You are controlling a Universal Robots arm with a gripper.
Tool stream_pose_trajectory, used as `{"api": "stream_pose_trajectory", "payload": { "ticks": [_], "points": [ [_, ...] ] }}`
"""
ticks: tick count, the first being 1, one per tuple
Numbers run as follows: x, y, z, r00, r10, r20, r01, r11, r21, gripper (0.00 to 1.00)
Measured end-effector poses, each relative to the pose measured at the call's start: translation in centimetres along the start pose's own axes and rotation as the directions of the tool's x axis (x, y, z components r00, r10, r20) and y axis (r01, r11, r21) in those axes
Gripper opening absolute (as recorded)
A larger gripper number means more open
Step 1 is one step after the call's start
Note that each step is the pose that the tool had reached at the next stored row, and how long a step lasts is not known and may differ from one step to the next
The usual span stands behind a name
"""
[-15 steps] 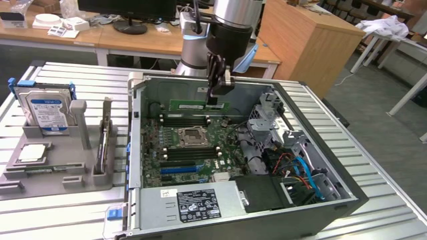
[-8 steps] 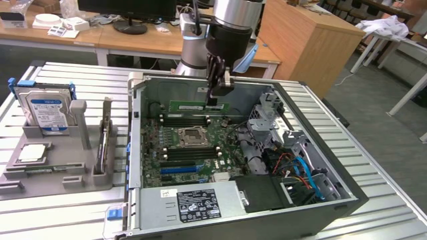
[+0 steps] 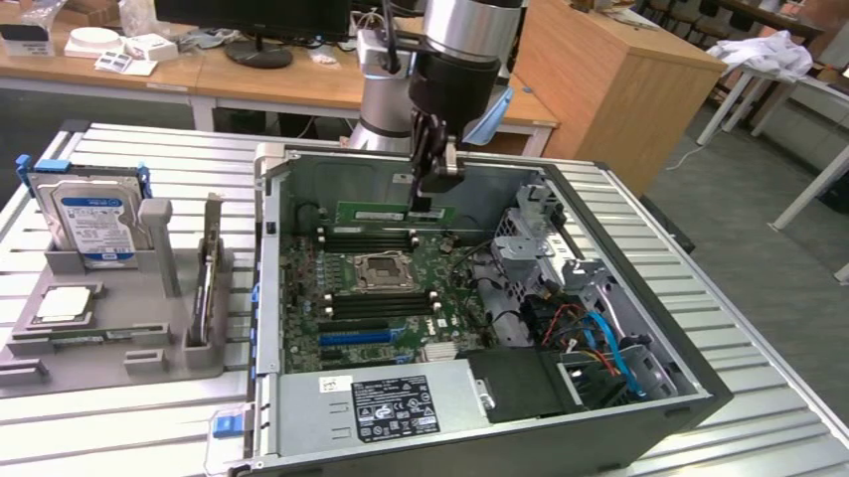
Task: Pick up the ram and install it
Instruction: 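Pick up the ram and move it above insertion slot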
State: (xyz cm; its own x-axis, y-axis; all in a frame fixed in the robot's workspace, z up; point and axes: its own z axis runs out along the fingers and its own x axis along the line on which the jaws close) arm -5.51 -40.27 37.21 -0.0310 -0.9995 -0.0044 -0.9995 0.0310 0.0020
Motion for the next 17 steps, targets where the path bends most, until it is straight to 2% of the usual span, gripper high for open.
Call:
{"api": "stream_pose_trajectory", "payload": {
  "ticks": [17],
  "points": [
    [0.0, 0.0, 0.52, 1.0, 0.004, 0.0, -0.004, 1.0, 0.0, 0.12]
  ]
}}
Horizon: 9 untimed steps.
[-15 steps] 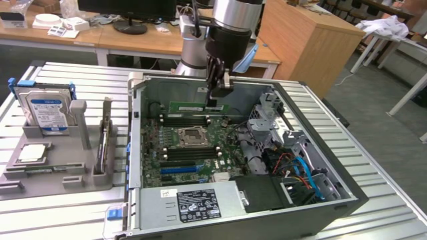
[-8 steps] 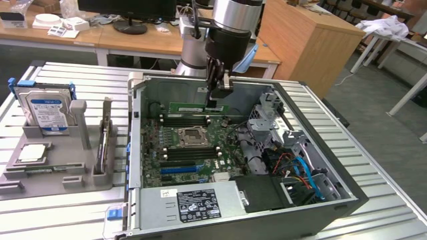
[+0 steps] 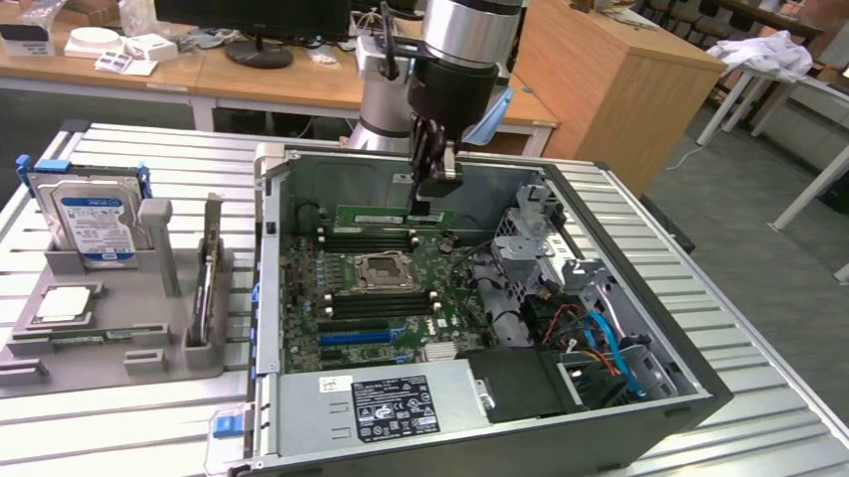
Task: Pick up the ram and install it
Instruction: 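Pick up the ram and move it above insertion slot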
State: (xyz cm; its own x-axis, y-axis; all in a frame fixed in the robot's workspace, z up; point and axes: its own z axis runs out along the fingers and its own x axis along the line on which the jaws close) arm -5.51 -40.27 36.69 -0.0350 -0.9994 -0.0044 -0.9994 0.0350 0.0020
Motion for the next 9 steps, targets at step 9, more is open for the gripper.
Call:
{"api": "stream_pose_trajectory", "payload": {
  "ticks": [9],
  "points": [
    [0.0, 0.0, 0.26, 1.0, 0.002, 0.0, -0.002, 1.0, 0.0, 0.12]
  ]
}}
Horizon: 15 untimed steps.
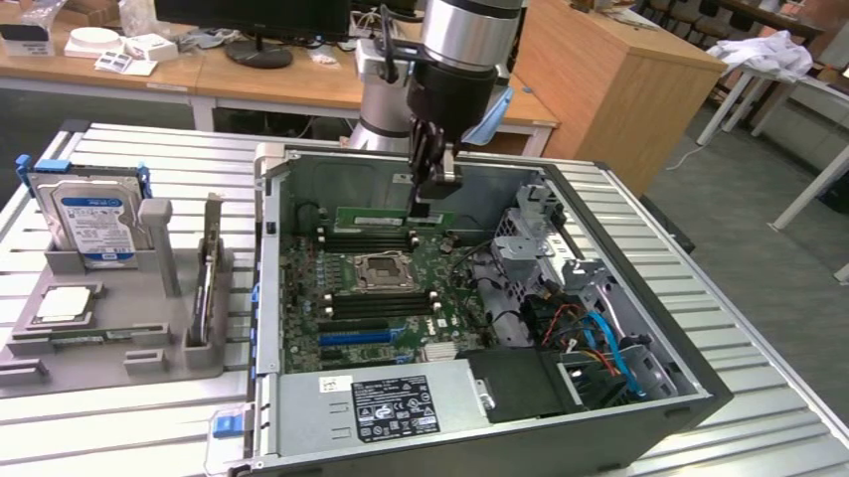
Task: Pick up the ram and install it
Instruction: 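Pick up the ram and move it above insertion slot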
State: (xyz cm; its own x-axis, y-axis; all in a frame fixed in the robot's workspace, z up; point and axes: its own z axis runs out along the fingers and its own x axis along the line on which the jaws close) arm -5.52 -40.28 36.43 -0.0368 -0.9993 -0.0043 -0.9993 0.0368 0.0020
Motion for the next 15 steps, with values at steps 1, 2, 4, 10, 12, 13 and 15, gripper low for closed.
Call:
{"api": "stream_pose_trajectory", "payload": {
  "ticks": [1, 2, 4, 10, 12, 13, 15],
  "points": [
    [0.0, 0.0, 0.03, 1.0, 0.0, 0.0, 0.0, 1.0, 0.0, 0.12],
    [0.0, 0.0, 0.06, 1.0, 0.0, 0.0, 0.0, 1.0, 0.0, 0.12],
    [0.0, 0.0, 0.11, 1.0, 0.001, 0.0001, -0.001, 1.0, 0.0, 0.12],
    [0.0, 0.0, 0.26, 1.0, 0.002, 0.0001, -0.002, 1.0, 0.0, 0.12],
    [0.0, 0.0, 0.3, 1.0, 0.002, 0.0, -0.002, 1.0, 0.0, 0.12],
    [0.0, 0.0, 0.33, 1.0, 0.002, 0.0, -0.002, 1.0, 0.0, 0.12],
    [0.0, 0.0, 0.37, 1.0, 0.003, 0.0, -0.003, 1.0, 0.0, 0.12]
  ]
}}
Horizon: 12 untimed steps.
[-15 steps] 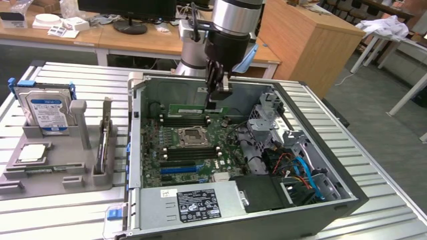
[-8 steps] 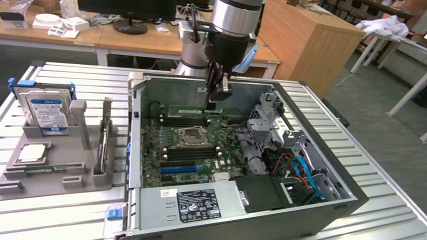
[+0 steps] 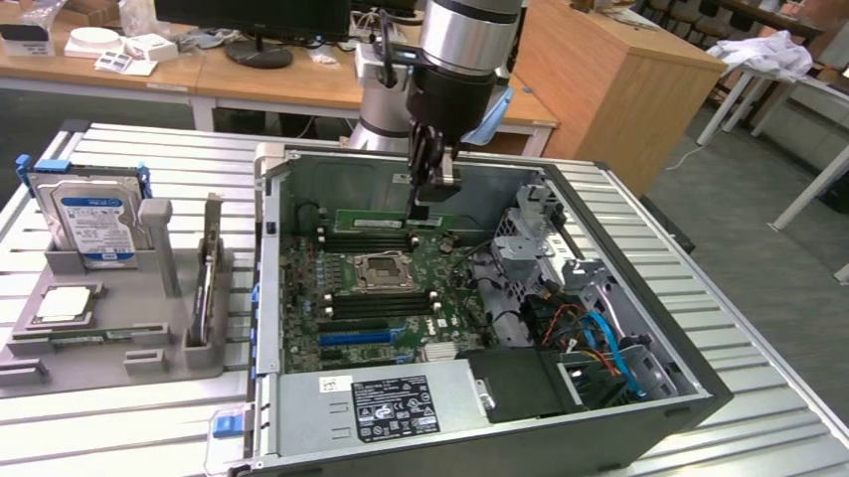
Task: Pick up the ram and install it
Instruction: 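Pick up the ram and move it above insertion slot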
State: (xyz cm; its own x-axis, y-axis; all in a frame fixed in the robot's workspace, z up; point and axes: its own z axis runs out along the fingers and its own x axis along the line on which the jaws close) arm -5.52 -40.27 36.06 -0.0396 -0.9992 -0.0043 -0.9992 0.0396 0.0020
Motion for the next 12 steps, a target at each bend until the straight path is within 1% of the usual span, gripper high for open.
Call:
{"api": "stream_pose_trajectory", "payload": {
  "ticks": [12],
  "points": [
    [0.0, 0.0, 0.29, 1.0, 0.002, 0.0, -0.002, 1.0, 0.0, 0.12]
  ]
}}
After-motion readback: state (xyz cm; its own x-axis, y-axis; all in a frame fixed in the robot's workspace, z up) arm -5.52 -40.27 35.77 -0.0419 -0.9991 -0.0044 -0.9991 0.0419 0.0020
